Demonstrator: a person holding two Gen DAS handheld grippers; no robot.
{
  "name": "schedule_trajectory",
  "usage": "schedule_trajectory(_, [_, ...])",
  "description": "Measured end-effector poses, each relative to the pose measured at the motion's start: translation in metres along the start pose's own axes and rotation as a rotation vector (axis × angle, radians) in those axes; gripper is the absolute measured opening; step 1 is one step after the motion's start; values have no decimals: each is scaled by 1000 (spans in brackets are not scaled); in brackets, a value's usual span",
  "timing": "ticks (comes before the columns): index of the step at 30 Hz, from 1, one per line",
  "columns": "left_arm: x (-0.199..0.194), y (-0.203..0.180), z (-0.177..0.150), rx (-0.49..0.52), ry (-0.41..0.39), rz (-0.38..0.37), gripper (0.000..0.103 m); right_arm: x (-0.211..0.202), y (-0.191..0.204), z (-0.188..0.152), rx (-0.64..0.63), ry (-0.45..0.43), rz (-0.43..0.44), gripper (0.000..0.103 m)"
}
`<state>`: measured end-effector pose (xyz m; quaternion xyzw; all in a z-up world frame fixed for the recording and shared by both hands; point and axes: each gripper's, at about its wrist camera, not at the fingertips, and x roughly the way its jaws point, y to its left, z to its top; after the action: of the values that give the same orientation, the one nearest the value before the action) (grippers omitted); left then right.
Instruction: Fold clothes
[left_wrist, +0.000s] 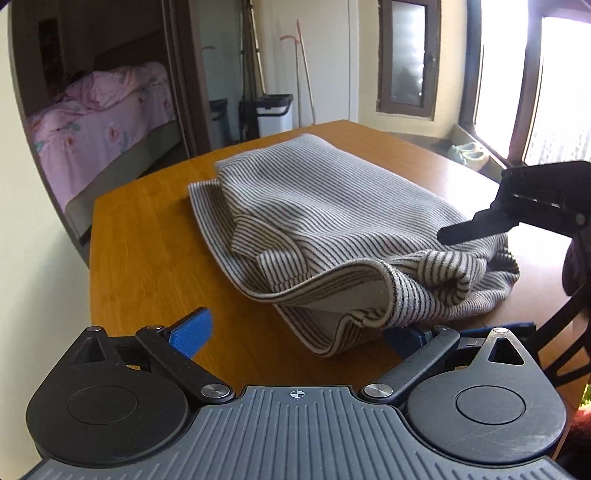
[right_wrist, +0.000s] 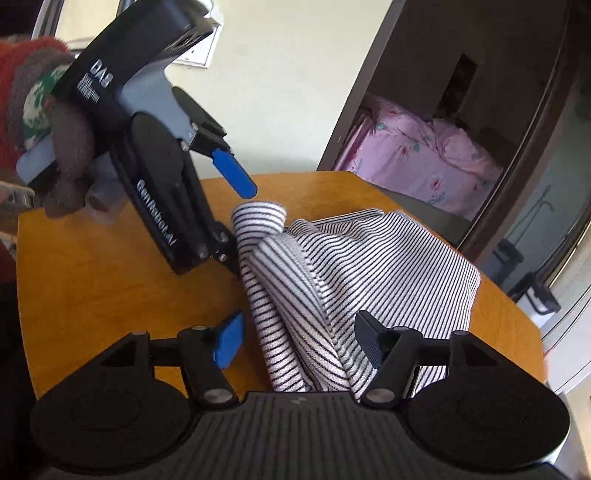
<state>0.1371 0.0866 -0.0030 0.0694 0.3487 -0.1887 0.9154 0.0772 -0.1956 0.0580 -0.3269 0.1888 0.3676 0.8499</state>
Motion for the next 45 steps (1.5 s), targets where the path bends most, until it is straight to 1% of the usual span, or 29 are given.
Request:
schedule_trajectory(2, [1, 3, 6, -48, -11, -20, 101, 12, 5, -2, -75, 4, -57, 67])
schedule_trajectory(3, [1, 6, 8, -65, -14, -34, 101, 17, 5, -2, -98, 5, -78, 64])
schedule_trajectory(4, [-2, 8, 7, -68, -22, -55, 101, 22, 4, -3, -121, 6, -100, 53])
schedule_trajectory(5, [-5, 10, 7, -70, -30, -77, 101, 27, 4, -3, -144, 6, -122, 29])
schedule_trajectory(6, [-8, 11, 6, -71, -39, -99, 101, 26, -1, -2, -136, 8, -116, 28])
schedule_trajectory(8, [-23, 28, 7, -125, -92, -188, 101, 14, -11, -1, -153, 10, -115, 26])
schedule_trajectory(9, [-28, 38, 9, -164, -121, -207, 101, 6, -14, -3, -183, 19, -117, 25])
schedule_trajectory(10, [-31, 46, 12, -193, -143, -203, 101, -2, -17, -5, -205, 31, -111, 25])
schedule_trajectory(11, [-30, 52, 19, -218, -162, -180, 101, -10, -17, -7, -224, 43, -95, 25])
schedule_trajectory(12, [-25, 55, 26, -222, -170, -159, 101, -18, -18, -9, -243, 55, -78, 25])
schedule_trajectory(15, [5, 39, 44, -104, -129, -174, 101, -42, -6, -12, -341, 82, -39, 24])
schedule_trajectory(18, [37, 11, 47, 78, -62, -164, 99, -71, -2, 1, -406, 77, -10, 23])
schedule_trajectory(20, [52, 5, 43, 116, -18, -187, 90, -92, -5, 15, -437, 68, 5, 23])
schedule_trajectory(21, [54, 4, 40, 120, -2, -214, 84, -102, -10, 25, -445, 61, 9, 23])
schedule_trajectory(23, [58, 4, 32, 125, 28, -273, 83, -114, -25, 49, -431, 59, 39, 23])
schedule_trajectory(24, [57, 3, 27, 129, 36, -309, 81, -113, -36, 61, -418, 64, 63, 24])
schedule_trajectory(25, [55, 0, 22, 148, 39, -324, 77, -103, -45, 66, -400, 73, 91, 24])
schedule_trajectory(27, [47, -6, 12, 183, 30, -329, 75, -79, -63, 72, -361, 93, 146, 24])
schedule_trajectory(30, [32, -1, 4, 178, 23, -306, 77, -35, -84, 71, -286, 124, 227, 25])
schedule_trajectory(31, [24, 3, 1, 175, 17, -284, 79, -19, -87, 68, -268, 132, 244, 25])
schedule_trajectory(32, [16, 8, -2, 166, 9, -264, 82, -11, -87, 65, -257, 135, 247, 25])
schedule_trajectory(34, [-3, 23, -7, 119, -14, -240, 90, 3, -85, 60, -239, 139, 246, 24])
schedule_trajectory(35, [-11, 30, -9, 86, -32, -242, 91, 10, -85, 58, -230, 141, 246, 25])
schedule_trajectory(37, [-29, 42, -10, 16, -74, -255, 96, 24, -84, 53, -212, 145, 245, 25])
schedule_trajectory(38, [-39, 48, -10, -20, -98, -265, 96, 31, -83, 50, -203, 147, 245, 25])
schedule_trajectory(40, [-51, 44, -7, -36, -143, -312, 101, 30, -81, 47, -191, 143, 238, 25])
schedule_trajectory(41, [-53, 37, -4, -27, -156, -342, 102, 27, -82, 47, -182, 138, 235, 25])
schedule_trajectory(43, [-48, 15, 2, 29, -160, -379, 103, 18, -85, 48, -165, 128, 230, 25])
schedule_trajectory(45, [-37, -11, 5, 106, -160, -365, 103, 7, -89, 50, -153, 117, 229, 25])
